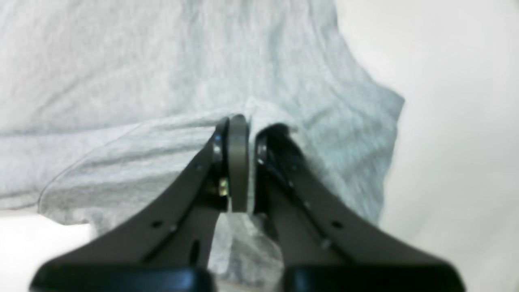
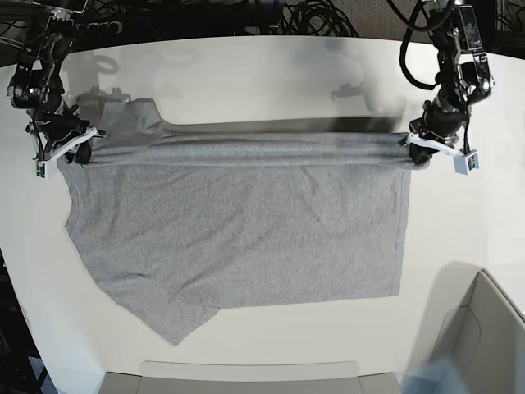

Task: Fold the T-shirt properly
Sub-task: 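Lift the shoulder edge and fold it over toward the hem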

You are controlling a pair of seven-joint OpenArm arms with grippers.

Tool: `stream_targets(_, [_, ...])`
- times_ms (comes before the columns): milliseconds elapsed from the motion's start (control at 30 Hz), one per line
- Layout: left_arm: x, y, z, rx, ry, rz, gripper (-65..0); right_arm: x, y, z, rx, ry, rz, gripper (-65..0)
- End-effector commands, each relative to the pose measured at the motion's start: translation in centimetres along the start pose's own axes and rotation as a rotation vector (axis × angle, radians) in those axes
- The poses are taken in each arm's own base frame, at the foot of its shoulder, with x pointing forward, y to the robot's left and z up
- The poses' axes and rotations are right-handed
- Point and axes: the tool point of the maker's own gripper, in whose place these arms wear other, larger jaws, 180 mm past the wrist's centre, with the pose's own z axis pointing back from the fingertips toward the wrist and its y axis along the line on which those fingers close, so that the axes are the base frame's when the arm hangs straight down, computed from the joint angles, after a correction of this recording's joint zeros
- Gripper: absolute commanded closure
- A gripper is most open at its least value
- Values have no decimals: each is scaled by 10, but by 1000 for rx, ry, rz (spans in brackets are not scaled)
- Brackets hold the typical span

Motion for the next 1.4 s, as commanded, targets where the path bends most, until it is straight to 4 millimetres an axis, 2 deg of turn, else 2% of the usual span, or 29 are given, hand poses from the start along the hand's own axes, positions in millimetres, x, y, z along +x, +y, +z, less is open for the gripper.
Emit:
stream_targets(0, [17, 4, 0, 18, -47, -4, 0, 23, -8, 3, -23, -56, 26, 0])
stream_targets(167, [27, 4, -12, 19, -55, 18, 0, 31, -3, -12, 0, -37, 60, 0])
stream_targets(300, [37, 1, -20, 12, -65, 27, 0, 46, 6, -19, 20, -57, 70, 0])
stream_targets(500, [50, 1, -31, 15, -74, 50, 0, 72, 6, -27, -7, -91, 111, 0])
stream_targets(633, [60, -1, -40, 40, -84, 20, 0, 79, 4, -39, -26, -83, 127, 0])
stream_targets(800, [66, -13, -60, 58, -67, -45, 0, 82, -4, -55, -29, -71, 73, 0])
stream_targets(900, [72, -12, -67, 70, -66, -37, 0, 78, 1, -68, -14, -73, 79, 0])
stream_targets(1067, [77, -11, -68, 72, -73, -27, 0, 75, 4, -81, -2, -71, 79, 0])
stream_targets(1167, [80, -13, -68, 69, -88, -32, 0, 82, 2, -86, -4, -93, 63, 0])
stream_targets(1333, [69, 1, -77, 97, -74, -12, 0, 90, -1, -90, -8, -112, 46, -4])
stream_targets(1367, [68, 1, -78, 98, -70, -11, 0, 91, -1, -90, -7, -117, 47, -36])
